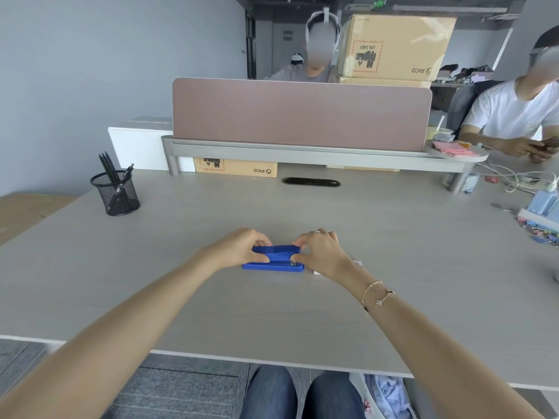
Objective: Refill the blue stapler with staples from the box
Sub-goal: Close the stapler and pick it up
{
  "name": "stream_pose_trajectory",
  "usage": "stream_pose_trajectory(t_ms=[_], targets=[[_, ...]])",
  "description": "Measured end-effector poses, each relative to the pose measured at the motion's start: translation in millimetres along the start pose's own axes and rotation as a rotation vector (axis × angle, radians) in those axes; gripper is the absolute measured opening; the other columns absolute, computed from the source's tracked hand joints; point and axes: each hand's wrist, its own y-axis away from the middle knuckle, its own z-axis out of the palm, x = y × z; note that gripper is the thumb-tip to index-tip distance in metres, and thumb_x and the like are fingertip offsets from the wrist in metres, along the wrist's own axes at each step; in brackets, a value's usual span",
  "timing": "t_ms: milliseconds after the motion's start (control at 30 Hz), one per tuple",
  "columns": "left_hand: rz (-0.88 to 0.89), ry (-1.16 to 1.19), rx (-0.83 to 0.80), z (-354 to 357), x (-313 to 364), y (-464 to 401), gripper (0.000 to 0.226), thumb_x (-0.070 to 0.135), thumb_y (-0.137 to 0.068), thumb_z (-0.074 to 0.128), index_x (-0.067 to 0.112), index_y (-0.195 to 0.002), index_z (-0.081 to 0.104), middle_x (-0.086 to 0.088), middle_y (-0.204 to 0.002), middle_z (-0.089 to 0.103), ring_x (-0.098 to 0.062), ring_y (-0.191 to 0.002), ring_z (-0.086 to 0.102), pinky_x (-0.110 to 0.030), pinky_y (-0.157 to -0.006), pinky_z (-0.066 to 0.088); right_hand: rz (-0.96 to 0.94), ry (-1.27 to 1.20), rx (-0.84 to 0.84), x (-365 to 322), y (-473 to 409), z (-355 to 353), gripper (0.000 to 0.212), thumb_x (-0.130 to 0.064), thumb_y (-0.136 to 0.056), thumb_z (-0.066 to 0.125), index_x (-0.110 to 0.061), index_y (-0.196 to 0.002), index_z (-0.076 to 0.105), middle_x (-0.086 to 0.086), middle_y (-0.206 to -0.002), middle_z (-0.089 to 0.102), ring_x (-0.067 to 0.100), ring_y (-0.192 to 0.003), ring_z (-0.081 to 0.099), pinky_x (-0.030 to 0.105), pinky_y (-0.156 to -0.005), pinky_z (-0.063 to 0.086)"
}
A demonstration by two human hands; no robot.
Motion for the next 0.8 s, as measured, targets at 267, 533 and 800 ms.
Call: stream_pose_trajectory(t_ms=[267,533,800], targets=[[0.037,-0.010,0.040,0.3,-2.1,3.4,0.023,0.022,-0.084,0.069,0.018,-0.107,0.067,0.003,-0.101,0.072,-0.009,-0.090,0.067,-0.032,-0.084,0.055,0.056,-0.131,0.001,-5.3,4.0,-8.6,0.023,-0.030,-0.081,0.061,-0.021,-0.101,0.063,0.000,-0.107,0.066,0.021,-0.111,0.048,0.034,-0.097,0.030],[0.024,-0.015,0.074,2.7,-13.2,7.2,0.020,0.028,-0.084,0.070,0.021,-0.103,0.065,0.007,-0.100,0.069,-0.008,-0.089,0.064,-0.032,-0.081,0.054,0.104,-0.194,-0.019,6.5,21.2,4.7,0.031,-0.032,-0.075,0.068,-0.021,-0.104,0.061,-0.002,-0.107,0.066,0.021,-0.107,0.049,0.030,-0.088,0.028],[0.005,0.044,0.074,6.2,-24.3,8.2,0.016,0.028,-0.082,0.071,0.024,-0.097,0.067,0.006,-0.095,0.069,-0.015,-0.085,0.065,-0.040,-0.082,0.055,0.092,-0.178,-0.048,10.6,23.0,3.0,0.031,-0.035,-0.072,0.071,-0.026,-0.101,0.064,-0.017,-0.085,0.056,0.017,-0.102,0.045,0.029,-0.091,0.027]])
